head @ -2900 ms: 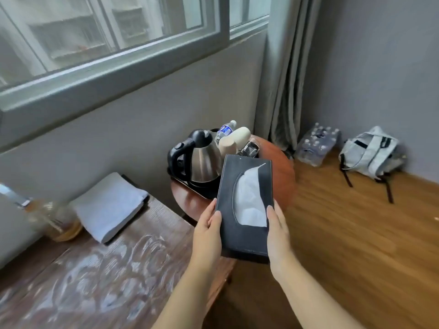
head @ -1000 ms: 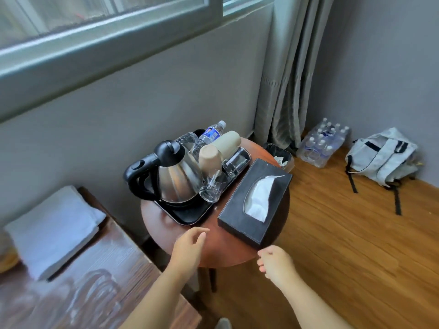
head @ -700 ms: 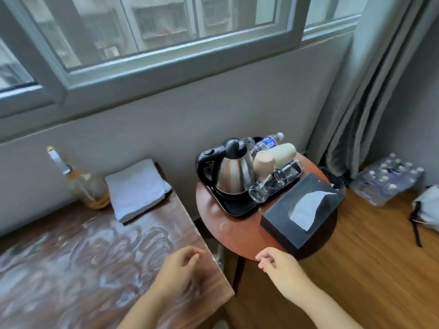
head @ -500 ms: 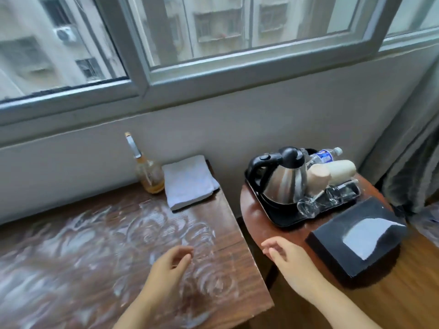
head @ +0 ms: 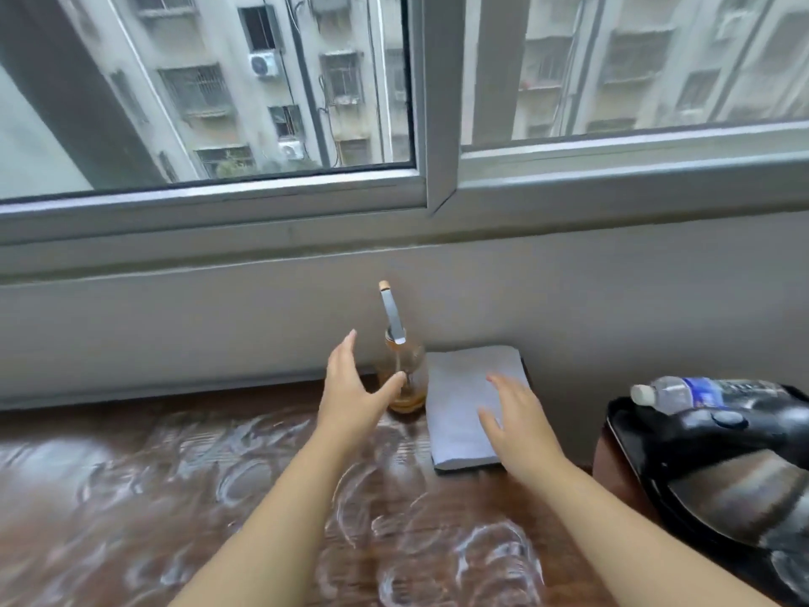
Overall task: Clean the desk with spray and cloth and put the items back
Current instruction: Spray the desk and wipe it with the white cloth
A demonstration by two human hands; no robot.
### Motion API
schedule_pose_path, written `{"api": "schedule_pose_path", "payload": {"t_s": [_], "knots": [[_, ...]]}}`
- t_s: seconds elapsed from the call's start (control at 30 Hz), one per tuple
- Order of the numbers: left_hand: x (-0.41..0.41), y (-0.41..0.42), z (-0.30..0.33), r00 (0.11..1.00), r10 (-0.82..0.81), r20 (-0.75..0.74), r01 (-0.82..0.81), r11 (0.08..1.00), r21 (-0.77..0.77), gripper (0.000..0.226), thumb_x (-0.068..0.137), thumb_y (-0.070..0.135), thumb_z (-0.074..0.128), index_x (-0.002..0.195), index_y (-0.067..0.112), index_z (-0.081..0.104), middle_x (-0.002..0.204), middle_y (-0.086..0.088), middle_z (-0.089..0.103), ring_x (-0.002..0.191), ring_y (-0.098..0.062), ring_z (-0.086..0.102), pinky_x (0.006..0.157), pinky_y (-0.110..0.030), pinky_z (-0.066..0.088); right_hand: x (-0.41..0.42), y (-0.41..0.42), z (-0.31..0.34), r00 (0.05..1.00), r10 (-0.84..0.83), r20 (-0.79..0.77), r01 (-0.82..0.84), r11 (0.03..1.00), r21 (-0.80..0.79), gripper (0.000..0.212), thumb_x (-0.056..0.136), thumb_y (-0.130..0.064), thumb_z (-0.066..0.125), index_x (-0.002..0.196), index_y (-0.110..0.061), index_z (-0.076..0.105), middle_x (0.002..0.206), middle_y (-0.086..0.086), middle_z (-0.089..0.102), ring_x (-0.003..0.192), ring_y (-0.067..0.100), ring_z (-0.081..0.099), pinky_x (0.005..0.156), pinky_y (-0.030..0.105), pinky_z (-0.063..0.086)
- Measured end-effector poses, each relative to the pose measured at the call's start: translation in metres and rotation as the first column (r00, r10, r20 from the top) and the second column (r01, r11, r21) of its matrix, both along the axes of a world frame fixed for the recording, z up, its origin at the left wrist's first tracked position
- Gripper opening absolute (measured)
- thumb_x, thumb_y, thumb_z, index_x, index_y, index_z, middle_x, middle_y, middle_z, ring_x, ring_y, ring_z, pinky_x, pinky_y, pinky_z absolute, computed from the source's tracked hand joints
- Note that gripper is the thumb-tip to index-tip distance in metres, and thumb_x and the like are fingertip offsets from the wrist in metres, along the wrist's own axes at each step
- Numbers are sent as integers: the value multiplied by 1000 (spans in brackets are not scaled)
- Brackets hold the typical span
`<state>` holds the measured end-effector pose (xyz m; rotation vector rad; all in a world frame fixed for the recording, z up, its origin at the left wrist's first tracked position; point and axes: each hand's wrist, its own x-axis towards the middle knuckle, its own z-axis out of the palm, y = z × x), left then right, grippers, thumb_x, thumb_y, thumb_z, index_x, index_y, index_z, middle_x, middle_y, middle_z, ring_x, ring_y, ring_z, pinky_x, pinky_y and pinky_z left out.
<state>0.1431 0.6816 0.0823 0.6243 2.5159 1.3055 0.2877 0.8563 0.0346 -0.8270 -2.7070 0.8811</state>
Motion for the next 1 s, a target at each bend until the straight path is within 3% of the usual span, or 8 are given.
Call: {"api": "schedule_pose_path", "payload": {"t_s": [0.17, 0.23, 0.33, 0.53, 0.7, 0.77, 0.83, 1.0], "knots": [[-47, 43, -18, 995, -68, 80, 65, 997, 38, 101, 73, 53, 79, 153, 23, 26, 157, 2, 30, 143, -16, 35, 117, -43, 34, -42, 15, -41, 983, -14, 185, -16, 987, 162, 66, 95, -53, 25, 152, -20, 20, 160, 4, 14, 148, 23, 9, 118, 33, 10], [-59, 55, -26, 993, -47, 109, 36, 994, 100, 95, 67, 57, 79, 146, 27, 37, 148, 2, 44, 132, -15, 50, 109, -44, 44, -50, 19, -54, 979, -75, 188, 22, 963, 269, 79, 83, -59, 15, 146, -17, 38, 155, 8, 30, 144, 29, 22, 116, 37, 18], [-63, 69, -33, 992, -1, 124, -25, 977, 212, 79, 73, 42, 82, 140, 26, 42, 138, -3, 52, 119, -17, 58, 102, -42, 50, -59, 20, -63, 979, -108, 174, 45, 942, 333, 64, 83, -53, 33, 121, -12, 64, 131, 14, 59, 125, 31, 37, 104, 41, 27], [-52, 82, -29, 997, 78, 1, -77, 978, 195, 50, 88, 45, 65, 132, 33, 46, 106, 2, 64, 99, -21, 64, 80, -38, 53, -60, 14, -76, 968, -57, 244, -44, 920, 390, 73, 96, -59, 10, 137, -16, 52, 147, 14, 44, 137, 29, 30, 112, 44, 13], [-59, 68, -16, 994, 67, -85, -55, 989, 141, 26, 91, 32, 63, 110, 14, 58, 96, 0, 54, 92, -29, 62, 74, -34, 46, -58, 19, -79, 967, -51, 248, -55, 914, 403, 64, 90, -56, 30, 142, -21, 46, 150, 11, 40, 138, 27, 27, 113, 45, 13], [-61, 47, 0, 998, -54, -15, 56, 989, 137, 23, 87, 33, 65, 108, 31, 57, 112, -4, 57, 91, -25, 68, 82, -38, 53, -57, 20, -80, 970, -50, 239, -56, 907, 417, 64, 90, -56, 32, 142, -20, 45, 150, 12, 40, 138, 27, 27, 113, 44, 11], [-54, 17, 20, 959, -230, 166, 202, 965, 166, 26, 83, 31, 65, 103, 44, 55, 115, -4, 62, 85, -23, 74, 74, -29, 55, -56, 20, -79, 969, -48, 242, -56, 911, 408, 64, 90, -55, 32, 142, -21, 45, 150, 12, 40, 138, 28, 28, 113, 45, 13], [-32, -63, 34, 781, -409, 471, 380, 911, 162, 40, 79, 19, 65, 119, 23, 61, 112, -3, 67, 77, -28, 72, 78, -39, 56, -56, 24, -79, 971, -33, 236, -72, 905, 419, 61, 90, -55, 30, 143, -27, 44, 149, 11, 40, 135, 30, 29, 110, 44, 14]]}}
